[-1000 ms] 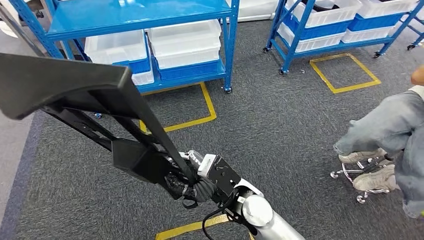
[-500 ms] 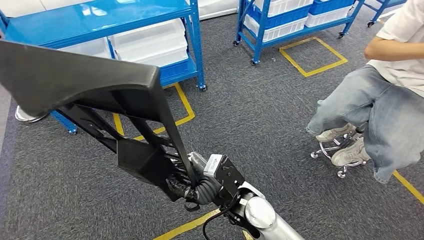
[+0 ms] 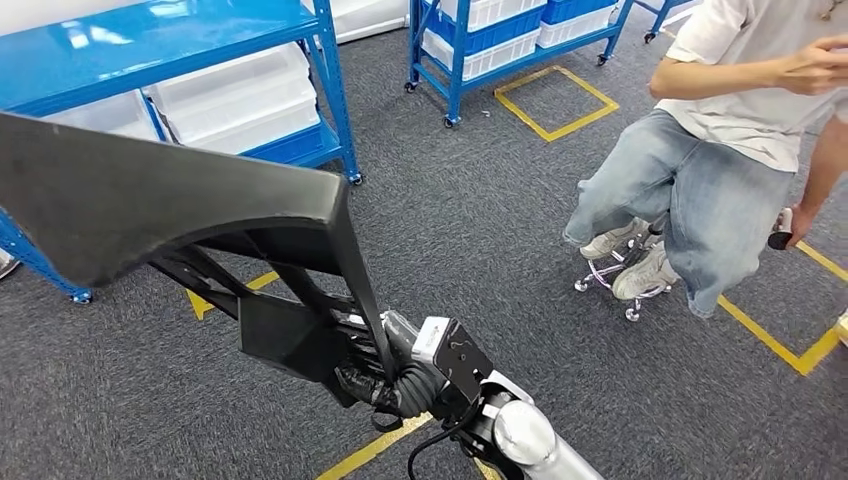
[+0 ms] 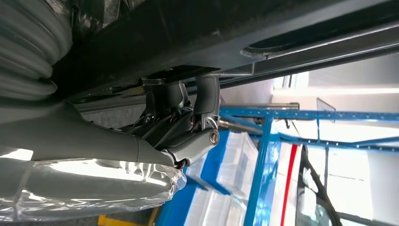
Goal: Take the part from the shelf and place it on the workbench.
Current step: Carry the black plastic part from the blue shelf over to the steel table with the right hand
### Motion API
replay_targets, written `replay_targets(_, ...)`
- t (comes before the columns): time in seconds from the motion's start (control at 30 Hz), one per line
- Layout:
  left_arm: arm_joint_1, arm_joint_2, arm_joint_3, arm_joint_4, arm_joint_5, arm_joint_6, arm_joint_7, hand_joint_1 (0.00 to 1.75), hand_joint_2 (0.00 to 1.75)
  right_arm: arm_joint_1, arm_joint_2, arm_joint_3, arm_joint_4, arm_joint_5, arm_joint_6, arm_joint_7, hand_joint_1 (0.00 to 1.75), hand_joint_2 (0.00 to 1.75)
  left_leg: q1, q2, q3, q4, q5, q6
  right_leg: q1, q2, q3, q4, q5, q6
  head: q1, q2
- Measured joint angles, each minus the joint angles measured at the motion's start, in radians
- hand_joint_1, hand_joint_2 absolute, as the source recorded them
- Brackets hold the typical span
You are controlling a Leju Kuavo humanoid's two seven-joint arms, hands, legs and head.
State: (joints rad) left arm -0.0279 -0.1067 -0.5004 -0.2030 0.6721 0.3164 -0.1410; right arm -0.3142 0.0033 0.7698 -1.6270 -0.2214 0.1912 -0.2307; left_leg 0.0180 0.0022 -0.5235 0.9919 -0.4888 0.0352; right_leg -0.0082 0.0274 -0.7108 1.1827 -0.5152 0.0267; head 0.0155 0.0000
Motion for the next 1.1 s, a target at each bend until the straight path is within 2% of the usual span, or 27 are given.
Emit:
replay_targets(0.03, 0.003, 0.0, 0.004, 0.0, 0.001, 0.007, 0.002, 0.0, 1.75, 0.003, -0.001, 0.0, -0.001, 0.0, 0.0, 0.0, 1.61, 1.75, -0.001, 0.014, -0.002, 0.001, 0.0, 0.001, -0.001, -0.012, -0.029, 0.064, -0.03, 0.002, 0.0, 0.0)
replay_targets(0.07, 0.005, 0.001, 0.006, 0.0, 0.001, 0.009, 0.006, 0.0, 1.75, 0.006, -0.003, 0.0, -0.001, 0.001, 0.0, 0.0, 1.61, 1.75, -0.002, 0.026, -0.003, 0.002, -0.001, 0.001, -0.003, -0.017, -0.048, 0.111, -0.046, 0.004, 0.0, 0.0)
replay_targets(0.1, 0.006, 0.003, 0.008, 0.001, 0.0, 0.006, 0.011, 0.0, 1.75, 0.008, -0.004, 0.0, -0.001, 0.001, -0.001, 0.0, 1.61, 1.75, -0.003, 0.038, -0.004, 0.002, -0.002, 0.001, -0.005, -0.02, -0.05, 0.123, -0.043, 0.006, 0.0, 0.0)
replay_targets(0.13, 0.006, 0.006, 0.009, 0.002, 0.0, -0.001, 0.016, 0.0, 1.75, 0.01, -0.005, 0.0, -0.001, 0.001, -0.001, 0.0, 1.61, 1.75, -0.003, 0.049, -0.004, 0.003, -0.003, -0.001, -0.006, -0.025, -0.03, 0.095, -0.024, 0.005, 0.0, 0.0)
replay_targets(0.2, 0.008, 0.014, 0.012, 0.003, 0.0, -0.013, 0.023, 0.0, 1.75, 0.01, -0.005, 0.0, -0.002, 0.002, -0.003, 0.0, 1.61, 1.75, -0.004, 0.069, 0.0, 0.006, -0.008, -0.008, -0.002, -0.059, 0.052, -0.041, 0.03, -0.001, 0.0, 0.0)
replay_targets(0.23, 0.009, 0.018, 0.015, 0.003, 0.0, -0.016, 0.024, 0.0, 1.75, 0.01, -0.005, 0.0, -0.003, 0.002, -0.004, 0.0, 1.61, 1.75, -0.006, 0.078, 0.002, 0.008, -0.012, -0.013, 0.002, -0.076, 0.085, -0.101, 0.048, -0.008, 0.0, 0.0)
replay_targets(0.27, 0.01, 0.021, 0.018, 0.004, 0.0, -0.018, 0.025, 0.0, 1.75, 0.01, -0.005, 0.0, -0.004, 0.003, -0.005, 0.0, 1.61, 1.75, -0.009, 0.085, 0.004, 0.01, -0.015, -0.018, 0.006, -0.087, 0.106, -0.139, 0.055, -0.014, 0.0, 0.0)
replay_targets(0.3, 0.011, 0.025, 0.02, 0.005, 0.0, -0.018, 0.025, 0.0, 1.75, 0.01, -0.005, 0.0, -0.004, 0.003, -0.005, 0.0, 1.61, 1.75, -0.011, 0.092, 0.005, 0.011, -0.017, -0.023, 0.01, -0.089, 0.109, -0.149, 0.052, -0.021, 0.0, 0.0)
replay_targets(0.37, 0.01, 0.029, 0.024, 0.005, 0.0, -0.018, 0.027, 0.0, 1.75, 0.01, -0.005, 0.0, -0.005, 0.003, -0.007, 0.0, 1.61, 1.75, -0.011, 0.103, 0.008, 0.01, -0.022, -0.033, 0.01, -0.067, 0.107, -0.153, 0.055, -0.033, 0.0, 0.0)
replay_targets(0.4, 0.01, 0.03, 0.024, 0.005, 0.0, -0.018, 0.027, 0.0, 1.75, 0.01, -0.005, 0.0, -0.006, 0.003, -0.008, 0.0, 1.61, 1.75, -0.009, 0.093, 0.007, 0.017, -0.03, -0.038, 0.008, -0.058, 0.107, -0.156, 0.057, -0.039, 0.0, 0.0)
replay_targets(0.47, 0.011, 0.032, 0.025, 0.006, 0.0, -0.018, 0.027, 0.0, 1.75, 0.009, -0.004, 0.0, -0.007, 0.004, -0.01, 0.0, 1.61, 1.75, -0.005, 0.052, -0.009, 0.057, -0.063, -0.046, 0.001, -0.042, 0.109, -0.162, 0.062, -0.05, -0.001, 0.0)
replay_targets(0.5, 0.012, 0.032, 0.025, 0.006, 0.0, -0.018, 0.027, 0.0, 1.75, 0.009, -0.003, 0.0, -0.007, 0.004, -0.01, 0.0, 1.61, 1.75, -0.004, 0.029, -0.027, 0.098, -0.087, -0.047, 0.001, -0.035, 0.108, -0.163, 0.063, -0.052, -0.001, 0.0)
replay_targets(0.53, 0.014, 0.033, 0.025, 0.007, 0.0, -0.018, 0.027, 0.0, 1.75, 0.009, -0.003, 0.0, -0.007, 0.004, -0.011, 0.0, 1.61, 1.75, -0.004, 0.017, -0.053, 0.154, -0.114, -0.049, 0.001, -0.028, 0.108, -0.163, 0.063, -0.054, -0.001, 0.0)
replay_targets(0.6, 0.016, 0.034, 0.026, 0.008, 0.001, -0.017, 0.028, 0.0, 1.75, 0.01, -0.002, 0.0, -0.007, 0.004, -0.01, 0.0, 1.61, 1.75, -0.004, 0.007, -0.113, 0.272, -0.155, -0.051, 0.003, -0.007, 0.107, -0.161, 0.064, -0.056, 0.0, 0.0)
replay_targets(0.63, 0.017, 0.035, 0.026, 0.008, 0.002, -0.016, 0.028, 0.0, 1.75, 0.011, -0.002, 0.0, -0.007, 0.004, -0.01, 0.0, 1.61, 1.75, -0.004, 0.006, -0.13, 0.3, -0.152, -0.051, 0.004, 0.006, 0.107, -0.16, 0.064, -0.056, 0.0, 0.0)
replay_targets(0.67, 0.018, 0.036, 0.026, 0.009, 0.003, -0.015, 0.028, 0.0, 1.75, 0.012, -0.002, 0.0, -0.007, 0.004, -0.011, 0.0, 1.61, 1.75, -0.004, 0.005, -0.129, 0.288, -0.13, -0.049, 0.004, 0.02, 0.107, -0.158, 0.064, -0.056, 0.0, 0.0)
replay_targets(0.7, 0.018, 0.037, 0.027, 0.009, 0.004, -0.013, 0.028, 0.0, 1.75, 0.012, -0.002, 0.0, -0.007, 0.004, -0.011, 0.0, 1.61, 1.75, -0.004, -0.001, -0.11, 0.238, -0.091, -0.046, 0.004, 0.035, 0.108, -0.157, 0.064, -0.055, 0.0, 0.0)
replay_targets(0.77, 0.021, 0.041, 0.029, 0.011, 0.008, -0.01, 0.027, 0.0, 1.75, 0.011, -0.002, 0.0, -0.007, 0.004, -0.011, 0.0, 1.61, 1.75, -0.002, -0.038, -0.056, 0.103, -0.023, -0.039, 0.005, 0.061, 0.107, -0.153, 0.063, -0.052, 0.0, 0.0)
replay_targets(0.8, 0.023, 0.043, 0.031, 0.012, 0.01, -0.008, 0.026, 0.0, 1.75, 0.011, -0.002, 0.0, -0.007, 0.004, -0.011, 0.0, 1.61, 1.75, -0.001, -0.056, -0.036, 0.057, -0.007, -0.036, 0.004, 0.072, 0.103, -0.151, 0.065, -0.047, 0.0, 0.0)
replay_targets(0.83, 0.023, 0.044, 0.033, 0.013, 0.013, -0.004, 0.023, 0.0, 1.75, 0.011, -0.002, 0.0, -0.008, 0.004, -0.011, 0.0, 1.61, 1.75, -0.002, -0.069, -0.028, 0.035, -0.005, -0.033, 0.003, 0.083, 0.099, -0.15, 0.067, -0.041, 0.0, 0.0)
replay_targets(0.87, 0.022, 0.045, 0.035, 0.013, 0.016, -0.001, 0.018, 0.0, 1.75, 0.011, -0.002, 0.0, -0.008, 0.004, -0.011, 0.0, 1.61, 1.75, -0.003, -0.069, -0.025, 0.03, -0.007, -0.031, 0.002, 0.092, 0.095, -0.15, 0.07, -0.034, 0.0, 0.0)
replay_targets(0.9, 0.02, 0.045, 0.038, 0.013, 0.017, 0.002, 0.012, 0.0, 1.75, 0.012, -0.003, 0.0, -0.009, 0.004, -0.011, 0.0, 1.61, 1.75, -0.002, -0.059, -0.023, 0.026, -0.005, -0.026, 0.001, 0.099, 0.092, -0.151, 0.073, -0.027, 0.0, 0.0)
replay_targets(0.93, 0.02, 0.045, 0.042, 0.013, 0.018, 0.003, 0.006, 0.0, 1.75, 0.013, -0.003, 0.0, -0.009, 0.004, -0.011, 0.0, 1.61, 1.75, -0.001, -0.047, -0.021, 0.02, -0.001, -0.02, 0.003, 0.089, 0.089, -0.148, 0.071, -0.022, 0.0, 0.0)
replay_targets(1.0, 0.025, 0.045, 0.048, 0.013, 0.019, 0.005, -0.005, 0.0, 1.75, 0.014, -0.004, 0.0, -0.012, 0.004, -0.011, 0.0, 1.61, 1.75, 0.002, -0.02, -0.016, 0.009, 0.007, -0.005, 0.008, 0.038, 0.066, -0.098, 0.036, -0.015, 0.002, 0.0)
replay_targets(1.03, 0.03, 0.045, 0.05, 0.013, 0.02, 0.006, -0.008, 0.0, 1.75, 0.015, -0.004, 0.0, -0.012, 0.004, -0.011, 0.0, 1.61, 1.75, -0.001, -0.007, -0.016, 0.008, 0.008, 0.0, 0.008, 0.007, 0.04, -0.043, 0.005, -0.013, 0.003, 0.0)
replay_targets(1.07, 0.035, 0.045, 0.051, 0.013, 0.021, 0.007, -0.01, 0.0, 1.75, 0.016, -0.004, 0.0, -0.013, 0.004, -0.011, 0.0, 1.61, 1.75, -0.003, 0.007, -0.017, 0.008, 0.007, 0.003, 0.006, -0.009, 0.009, 0.023, -0.028, -0.011, 0.004, 0.0)
replay_targets(1.1, 0.038, 0.044, 0.053, 0.013, 0.023, 0.013, -0.013, 0.0, 1.75, 0.018, -0.005, 0.0, -0.013, 0.004, -0.011, 0.0, 1.61, 1.75, -0.004, 0.021, -0.018, 0.009, 0.007, 0.003, 0.004, -0.016, -0.019, 0.082, -0.051, -0.009, 0.004, 0.0)
